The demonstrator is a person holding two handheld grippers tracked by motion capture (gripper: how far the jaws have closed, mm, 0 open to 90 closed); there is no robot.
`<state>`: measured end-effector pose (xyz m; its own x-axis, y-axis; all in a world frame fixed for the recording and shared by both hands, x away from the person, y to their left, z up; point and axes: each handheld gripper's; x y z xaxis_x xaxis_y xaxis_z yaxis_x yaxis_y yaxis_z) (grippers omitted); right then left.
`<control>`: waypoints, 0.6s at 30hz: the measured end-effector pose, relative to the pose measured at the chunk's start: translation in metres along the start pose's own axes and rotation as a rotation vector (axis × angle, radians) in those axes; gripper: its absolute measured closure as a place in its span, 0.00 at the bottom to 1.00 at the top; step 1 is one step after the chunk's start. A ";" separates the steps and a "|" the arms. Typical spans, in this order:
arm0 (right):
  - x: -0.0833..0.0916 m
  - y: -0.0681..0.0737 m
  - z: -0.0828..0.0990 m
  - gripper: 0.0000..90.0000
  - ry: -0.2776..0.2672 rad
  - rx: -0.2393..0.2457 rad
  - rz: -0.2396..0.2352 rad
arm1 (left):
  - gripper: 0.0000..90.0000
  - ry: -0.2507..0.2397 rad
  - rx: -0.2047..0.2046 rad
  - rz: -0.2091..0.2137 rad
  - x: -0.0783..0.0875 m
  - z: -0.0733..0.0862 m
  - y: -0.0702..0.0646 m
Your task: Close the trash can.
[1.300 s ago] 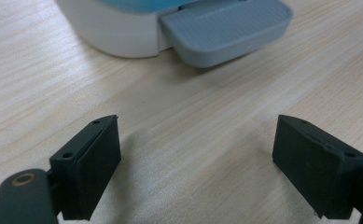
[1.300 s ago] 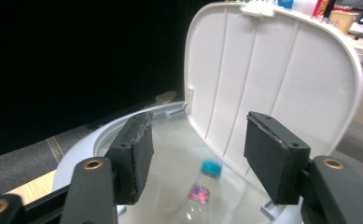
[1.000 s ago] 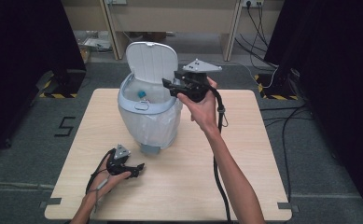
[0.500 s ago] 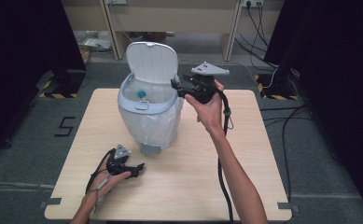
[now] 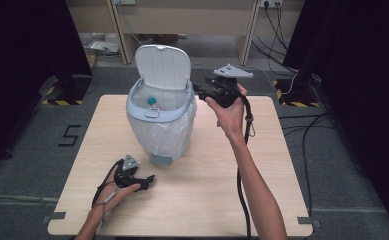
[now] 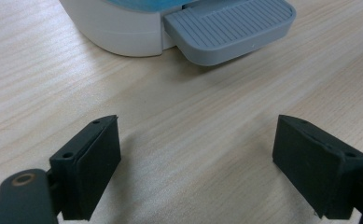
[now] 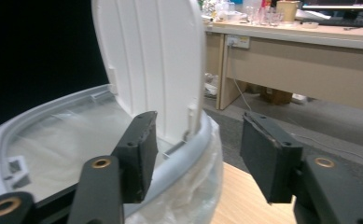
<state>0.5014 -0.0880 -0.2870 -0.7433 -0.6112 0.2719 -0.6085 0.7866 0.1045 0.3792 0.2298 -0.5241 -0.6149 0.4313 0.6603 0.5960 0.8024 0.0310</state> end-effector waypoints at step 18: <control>-0.036 -0.021 -0.003 0.94 -0.028 -0.045 -0.005 | 0.16 0.000 -0.001 0.000 0.000 0.000 0.000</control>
<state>0.5421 -0.0826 -0.2966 -0.7483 -0.6168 0.2441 -0.5996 0.7863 0.1490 0.3792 0.2298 -0.5241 -0.6147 0.4310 0.6606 0.5964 0.8021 0.0316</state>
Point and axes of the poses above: each handheld gripper's, and its own axes: x roughly backward along the jaws, z roughly out of its underside, y roughly to its left, and after that the axes turned 4 degrees about -x, right-handed
